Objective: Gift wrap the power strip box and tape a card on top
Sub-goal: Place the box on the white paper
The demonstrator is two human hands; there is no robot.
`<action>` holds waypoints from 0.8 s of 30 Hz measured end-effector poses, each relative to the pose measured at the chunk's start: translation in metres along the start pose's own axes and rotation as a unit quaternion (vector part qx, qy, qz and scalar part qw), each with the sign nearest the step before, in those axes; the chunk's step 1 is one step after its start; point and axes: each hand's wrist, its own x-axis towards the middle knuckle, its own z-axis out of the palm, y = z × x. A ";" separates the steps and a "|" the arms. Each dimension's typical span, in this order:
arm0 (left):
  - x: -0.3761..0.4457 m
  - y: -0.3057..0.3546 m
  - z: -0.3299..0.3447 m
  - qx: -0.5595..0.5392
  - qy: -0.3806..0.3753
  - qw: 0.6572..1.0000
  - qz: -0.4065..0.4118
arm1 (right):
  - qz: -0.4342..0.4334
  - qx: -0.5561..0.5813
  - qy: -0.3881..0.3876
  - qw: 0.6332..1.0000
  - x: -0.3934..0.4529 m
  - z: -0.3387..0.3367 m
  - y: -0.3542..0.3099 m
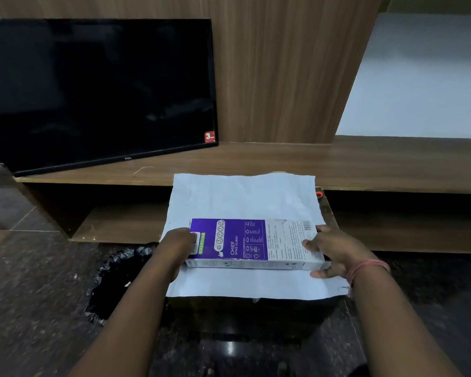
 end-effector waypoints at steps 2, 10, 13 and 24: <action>-0.002 0.000 0.000 0.015 0.001 1.000 -0.002 | 0.017 -0.018 -0.003 1.000 0.001 -0.002 0.001; -0.007 0.003 -0.014 -0.120 -0.035 0.992 -0.003 | -0.054 0.059 -0.013 0.997 -0.011 -0.004 -0.006; -0.010 0.014 -0.031 -0.235 -0.070 0.968 0.055 | -0.139 0.172 -0.070 0.973 -0.028 -0.006 -0.020; 0.001 0.014 -0.058 -0.189 -0.157 0.947 0.207 | -0.279 -0.018 0.017 0.960 -0.014 -0.018 -0.018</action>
